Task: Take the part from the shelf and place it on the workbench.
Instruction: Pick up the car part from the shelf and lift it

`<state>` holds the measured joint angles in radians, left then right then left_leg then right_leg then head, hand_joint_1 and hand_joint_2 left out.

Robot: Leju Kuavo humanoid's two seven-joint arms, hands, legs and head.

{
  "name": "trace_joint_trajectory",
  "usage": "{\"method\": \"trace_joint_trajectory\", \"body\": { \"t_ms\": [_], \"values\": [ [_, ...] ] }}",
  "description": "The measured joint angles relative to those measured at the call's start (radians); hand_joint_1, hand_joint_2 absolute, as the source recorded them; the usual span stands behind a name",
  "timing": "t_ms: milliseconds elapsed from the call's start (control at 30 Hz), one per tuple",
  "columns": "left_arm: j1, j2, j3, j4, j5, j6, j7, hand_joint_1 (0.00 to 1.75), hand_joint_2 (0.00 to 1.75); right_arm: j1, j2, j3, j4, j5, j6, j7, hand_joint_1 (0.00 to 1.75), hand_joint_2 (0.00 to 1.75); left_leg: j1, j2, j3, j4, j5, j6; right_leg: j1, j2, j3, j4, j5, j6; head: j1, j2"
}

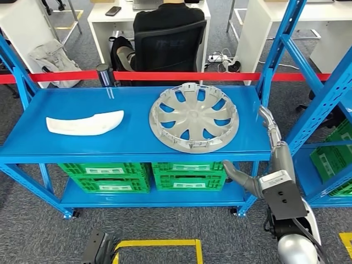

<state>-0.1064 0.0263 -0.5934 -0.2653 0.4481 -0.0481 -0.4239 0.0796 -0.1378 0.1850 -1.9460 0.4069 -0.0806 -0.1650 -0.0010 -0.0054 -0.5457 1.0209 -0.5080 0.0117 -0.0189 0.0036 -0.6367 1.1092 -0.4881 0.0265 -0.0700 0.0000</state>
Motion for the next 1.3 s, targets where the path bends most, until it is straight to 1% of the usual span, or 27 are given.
{"method": "trace_joint_trajectory", "body": {
  "t_ms": [33, 67, 167, 200, 233, 300, 333, 367, 400, 433, 467, 500, 533, 600, 700, 767, 833, 867, 900, 933, 967, 1000, 1033, 1067, 1133, 1267, 1300],
  "values": [
    [0.0, 0.001, 0.0, 0.0, 0.0, 0.002, -0.004, 0.0, 0.0, -0.009, 0.0, 0.003, 0.002, -0.001, 0.006, 0.001, 0.0, 1.75, -0.002, 0.0, 0.001, 0.002, -0.005, -0.005, 0.0, 0.0, 0.015, -0.039, 0.012, -0.005, 0.0, 0.0],
    [0.001, 0.003, 0.001, 0.0, 0.0, 0.005, -0.008, 0.0, 0.0, -0.017, 0.0, 0.006, 0.005, -0.004, 0.015, 0.002, 0.0, 1.75, -0.003, -0.001, 0.0, 0.002, -0.008, -0.011, 0.002, 0.001, 0.021, -0.055, 0.01, -0.011, 0.0, 0.0],
    [0.001, 0.006, 0.002, 0.0, 0.0, 0.01, -0.011, 0.0, 0.0, -0.038, -0.001, 0.019, 0.01, -0.015, 0.035, 0.007, 0.0, 1.75, -0.004, 0.0, 0.003, 0.003, -0.016, -0.028, 0.002, 0.003, 0.025, -0.061, 0.004, -0.032, -0.001, 0.0],
    [0.0, 0.007, 0.002, -0.001, 0.0, 0.011, -0.012, 0.0, 0.0, -0.044, -0.001, 0.024, 0.011, -0.015, 0.039, 0.011, 0.0, 1.75, -0.003, 0.0, -0.004, 0.023, -0.027, -0.033, 0.0, 0.001, 0.029, -0.062, 0.002, -0.038, -0.001, 0.0],
    [0.0, 0.007, 0.003, -0.002, 0.0, 0.011, -0.013, 0.0, 0.0, -0.047, -0.002, 0.028, 0.012, -0.015, 0.042, 0.016, 0.0, 1.75, -0.001, 0.001, -0.022, 0.062, -0.047, -0.038, -0.001, 0.0, 0.034, -0.064, 0.0, -0.044, -0.001, 0.0],
    [0.002, 0.006, 0.004, -0.002, 0.0, 0.011, -0.013, 0.0, 0.0, -0.051, -0.002, 0.037, 0.016, -0.014, 0.046, 0.022, 0.0, 1.75, 0.001, 0.001, -0.092, 0.192, -0.098, -0.045, 0.0, -0.002, 0.041, -0.065, -0.007, -0.051, -0.002, 0.0],
    [0.004, 0.006, 0.005, -0.002, 0.0, 0.011, -0.013, 0.0, 0.0, -0.051, -0.002, 0.04, 0.018, -0.013, 0.048, 0.023, 0.0, 1.75, 0.002, 0.001, -0.13, 0.251, -0.113, -0.046, 0.0, -0.002, 0.045, -0.064, -0.011, -0.053, -0.002, 0.0],
    [0.006, 0.006, 0.005, -0.002, 0.0, 0.01, -0.013, 0.0, 0.0, -0.051, -0.002, 0.043, 0.019, -0.012, 0.048, 0.024, 0.0, 1.75, 0.002, 0.001, -0.155, 0.284, -0.111, -0.046, 0.001, -0.002, 0.049, -0.064, -0.014, -0.054, -0.002, 0.0],
    [0.007, 0.006, 0.005, -0.002, 0.0, 0.01, -0.012, 0.0, 0.0, -0.051, -0.002, 0.045, 0.02, -0.011, 0.049, 0.026, 0.0, 1.75, 0.002, 0.001, -0.16, 0.277, -0.088, -0.044, 0.002, -0.001, 0.055, -0.064, -0.019, -0.053, -0.002, 0.0],
    [0.007, 0.006, 0.006, -0.002, 0.0, 0.008, -0.011, 0.0, 0.0, -0.051, -0.002, 0.046, 0.021, -0.009, 0.049, 0.03, 0.0, 1.75, 0.002, 0.001, -0.146, 0.23, -0.047, -0.04, 0.002, 0.0, 0.063, -0.064, -0.024, -0.052, -0.002, 0.0],
    [0.008, 0.006, 0.006, -0.002, 0.0, 0.007, -0.01, 0.0, 0.0, -0.051, -0.002, 0.047, 0.021, -0.008, 0.049, 0.034, 0.0, 1.75, 0.001, 0.001, -0.119, 0.16, -0.002, -0.035, 0.002, 0.001, 0.071, -0.065, -0.029, -0.05, -0.002, 0.0],
    [0.007, 0.006, 0.007, -0.002, 0.0, 0.006, -0.008, 0.0, 0.0, -0.05, -0.002, 0.048, 0.021, -0.006, 0.049, 0.038, 0.0, 1.75, -0.001, 0.001, -0.09, 0.093, 0.029, -0.029, 0.004, 0.002, 0.078, -0.064, -0.035, -0.047, -0.002, 0.0],
    [0.007, 0.005, 0.007, -0.002, 0.0, 0.005, -0.007, 0.0, 0.0, -0.049, -0.003, 0.048, 0.021, -0.004, 0.049, 0.041, 0.0, 1.75, -0.004, 0.001, -0.069, 0.044, 0.046, -0.024, 0.005, 0.002, 0.082, -0.065, -0.04, -0.042, -0.002, 0.0],
    [0.007, 0.004, 0.007, -0.002, -0.002, 0.005, -0.006, 0.0, 0.0, -0.045, -0.003, 0.049, 0.021, -0.003, 0.047, 0.044, 0.0, 1.75, -0.009, 0.001, -0.054, 0.013, 0.042, -0.018, 0.005, 0.002, 0.084, -0.068, -0.044, -0.031, -0.002, 0.0],
    [0.008, 0.004, 0.008, -0.004, -0.008, 0.005, -0.006, 0.0, 0.0, -0.037, -0.005, 0.048, 0.018, -0.001, 0.038, 0.048, 0.0, 1.75, -0.003, 0.001, -0.043, -0.004, 0.043, -0.002, 0.006, 0.001, 0.084, -0.057, -0.055, -0.015, -0.001, 0.0],
    [0.006, 0.003, 0.008, -0.006, -0.009, 0.006, -0.006, 0.0, 0.0, -0.03, -0.007, 0.048, 0.014, 0.0, 0.032, 0.052, 0.0, 1.75, 0.0, 0.002, -0.033, -0.013, 0.042, 0.008, 0.005, 0.001, 0.042, 0.028, -0.097, -0.008, -0.001, 0.0],
    [0.005, 0.002, 0.008, -0.007, -0.01, 0.006, -0.006, 0.0, 0.0, -0.023, -0.009, 0.047, 0.013, 0.0, 0.031, 0.054, 0.0, 1.75, 0.001, 0.002, -0.029, -0.013, 0.037, 0.014, 0.005, 0.001, -0.035, 0.156, -0.144, -0.004, 0.0, 0.0],
    [0.005, 0.002, 0.008, -0.007, -0.011, 0.006, -0.006, 0.0, 0.0, -0.019, -0.009, 0.047, 0.013, 0.0, 0.031, 0.054, 0.0, 1.75, 0.001, 0.003, -0.026, -0.013, 0.033, 0.014, 0.004, 0.001, -0.062, 0.192, -0.146, -0.002, 0.0, 0.0],
    [0.006, 0.002, 0.008, -0.007, -0.011, 0.006, -0.006, 0.0, 0.0, -0.016, -0.009, 0.047, 0.013, 0.001, 0.031, 0.054, 0.0, 1.75, 0.001, 0.002, -0.022, -0.013, 0.029, 0.013, 0.002, 0.001, -0.072, 0.193, -0.128, 0.0, 0.0, 0.0],
    [0.006, 0.002, 0.008, -0.008, -0.011, 0.006, -0.006, 0.0, 0.0, -0.015, -0.009, 0.047, 0.013, 0.002, 0.031, 0.054, 0.0, 1.75, 0.002, 0.002, -0.017, -0.011, 0.025, 0.01, 0.0, 0.0, -0.061, 0.155, -0.092, 0.002, 0.0, 0.0],
    [0.005, 0.002, 0.008, -0.008, -0.011, 0.006, -0.007, 0.0, 0.0, -0.015, -0.009, 0.047, 0.013, 0.003, 0.031, 0.054, 0.0, 1.75, 0.004, 0.001, -0.011, -0.009, 0.019, 0.007, -0.002, 0.0, -0.035, 0.089, -0.047, 0.003, 0.0, 0.0],
    [0.005, 0.002, 0.008, -0.009, -0.011, 0.007, -0.009, 0.0, 0.0, -0.016, -0.009, 0.047, 0.014, 0.006, 0.032, 0.055, 0.0, 1.75, 0.003, 0.0, -0.007, -0.005, 0.012, 0.001, -0.003, -0.001, -0.007, 0.024, -0.017, 0.004, 0.0, 0.0],
    [0.004, 0.003, 0.008, -0.01, -0.011, 0.008, -0.011, 0.0, 0.0, -0.016, -0.009, 0.048, 0.014, 0.008, 0.035, 0.057, 0.0, 1.75, 0.002, -0.001, -0.004, -0.001, 0.006, -0.005, -0.003, 0.0, 0.015, -0.025, 0.002, 0.001, 0.0, 0.0],
    [0.004, 0.004, 0.009, -0.01, -0.011, 0.01, -0.015, 0.0, 0.0, -0.016, -0.009, 0.048, 0.014, 0.013, 0.039, 0.06, 0.0, 1.75, 0.0, -0.002, -0.003, 0.001, 0.002, -0.011, -0.003, 0.001, 0.028, -0.053, 0.008, -0.004, 0.0, 0.0],
    [0.003, 0.006, 0.011, -0.01, -0.011, 0.016, -0.02, 0.0, 0.0, -0.016, -0.009, 0.048, 0.013, 0.024, 0.054, 0.072, 0.0, 1.75, -0.001, -0.002, 0.0, -0.002, -0.001, -0.019, 0.0, 0.003, 0.031, -0.062, 0.004, -0.017, -0.001, 0.0],
    [0.004, 0.006, 0.018, -0.011, -0.012, 0.021, -0.018, 0.0, 0.0, -0.023, -0.011, 0.048, 0.013, 0.067, 0.099, 0.121, 0.0, 1.75, -0.002, -0.001, 0.009, -0.011, 0.001, 0.006, 0.0, 0.004, 0.035, -0.067, 0.004, -0.024, -0.001, 0.0],
    [0.005, 0.006, 0.019, -0.011, -0.014, 0.021, -0.016, 0.0, 0.0, -0.026, -0.013, 0.047, 0.013, 0.079, 0.11, 0.136, 0.0, 1.75, -0.002, -0.001, 0.01, -0.014, 0.001, 0.007, 0.001, 0.004, 0.035, -0.067, 0.003, -0.026, -0.001, 0.0]
  ]
}}
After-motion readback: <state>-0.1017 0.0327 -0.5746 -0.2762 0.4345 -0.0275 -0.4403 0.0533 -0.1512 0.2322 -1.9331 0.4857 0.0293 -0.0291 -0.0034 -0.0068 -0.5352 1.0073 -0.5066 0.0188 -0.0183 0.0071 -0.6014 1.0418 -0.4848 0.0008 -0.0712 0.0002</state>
